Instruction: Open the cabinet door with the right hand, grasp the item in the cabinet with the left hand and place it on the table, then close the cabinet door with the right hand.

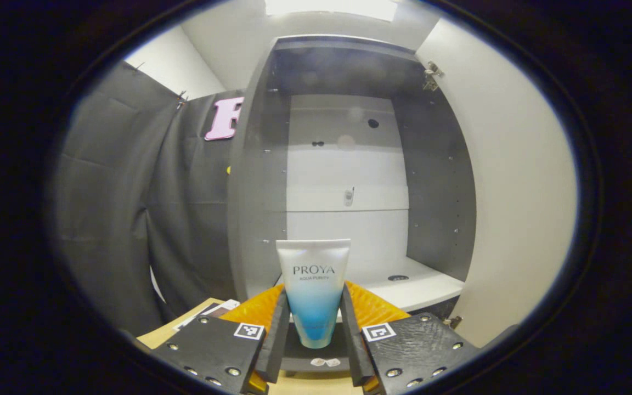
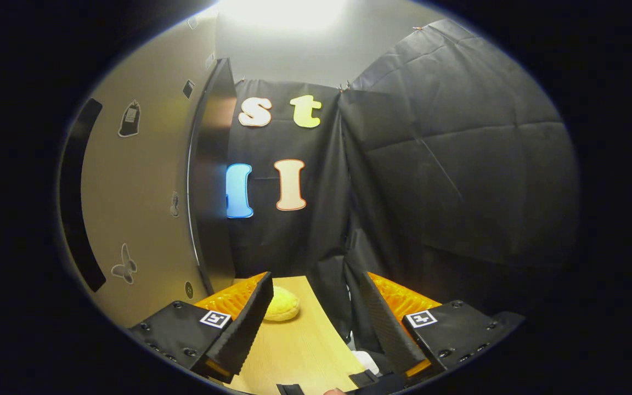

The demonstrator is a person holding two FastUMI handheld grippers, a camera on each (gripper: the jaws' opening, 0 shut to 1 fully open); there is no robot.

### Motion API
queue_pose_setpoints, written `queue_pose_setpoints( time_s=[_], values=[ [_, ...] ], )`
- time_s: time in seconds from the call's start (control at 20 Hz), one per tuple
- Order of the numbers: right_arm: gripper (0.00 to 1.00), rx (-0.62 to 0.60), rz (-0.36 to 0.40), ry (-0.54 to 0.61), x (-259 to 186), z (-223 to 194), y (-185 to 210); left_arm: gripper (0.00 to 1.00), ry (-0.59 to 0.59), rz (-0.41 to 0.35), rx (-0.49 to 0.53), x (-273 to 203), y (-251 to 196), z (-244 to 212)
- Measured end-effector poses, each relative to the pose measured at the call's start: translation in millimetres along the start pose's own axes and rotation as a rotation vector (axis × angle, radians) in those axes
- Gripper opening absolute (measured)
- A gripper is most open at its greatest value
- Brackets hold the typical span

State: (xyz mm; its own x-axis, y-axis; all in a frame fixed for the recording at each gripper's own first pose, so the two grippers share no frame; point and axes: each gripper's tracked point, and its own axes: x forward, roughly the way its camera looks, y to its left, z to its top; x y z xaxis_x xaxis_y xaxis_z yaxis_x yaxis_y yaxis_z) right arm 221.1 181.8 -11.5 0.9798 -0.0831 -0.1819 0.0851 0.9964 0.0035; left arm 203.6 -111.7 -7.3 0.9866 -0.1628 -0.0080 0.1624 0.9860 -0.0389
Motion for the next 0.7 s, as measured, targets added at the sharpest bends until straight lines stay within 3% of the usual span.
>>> queue_pose_setpoints(
  time_s=[0.05, 0.3, 0.35, 0.5, 0.55, 0.7],
  values=[
    [0.96, 0.003, 0.012, -0.002, 1, -1, 1, 0.54, 0.002, 0.016, -0.001, -11, 6, -4],
    [1.00, 0.016, 0.064, -0.016, 4, -5, 7, 0.47, 0.020, 0.074, 0.010, -60, 30, -35],
    [0.96, 0.017, 0.074, -0.018, 5, -6, 8, 0.50, 0.023, 0.082, 0.015, -67, 34, -42],
    [1.00, 0.023, 0.090, -0.026, 4, -10, 11, 0.53, 0.039, 0.104, 0.025, -91, 42, -66],
    [0.96, 0.027, 0.092, -0.030, 0, -13, 12, 0.52, 0.045, 0.109, 0.024, -97, 44, -76],
    [1.00, 0.030, 0.088, -0.042, -1, -15, 10, 0.47, 0.065, 0.119, 0.018, -118, 49, -105]
  ],
)
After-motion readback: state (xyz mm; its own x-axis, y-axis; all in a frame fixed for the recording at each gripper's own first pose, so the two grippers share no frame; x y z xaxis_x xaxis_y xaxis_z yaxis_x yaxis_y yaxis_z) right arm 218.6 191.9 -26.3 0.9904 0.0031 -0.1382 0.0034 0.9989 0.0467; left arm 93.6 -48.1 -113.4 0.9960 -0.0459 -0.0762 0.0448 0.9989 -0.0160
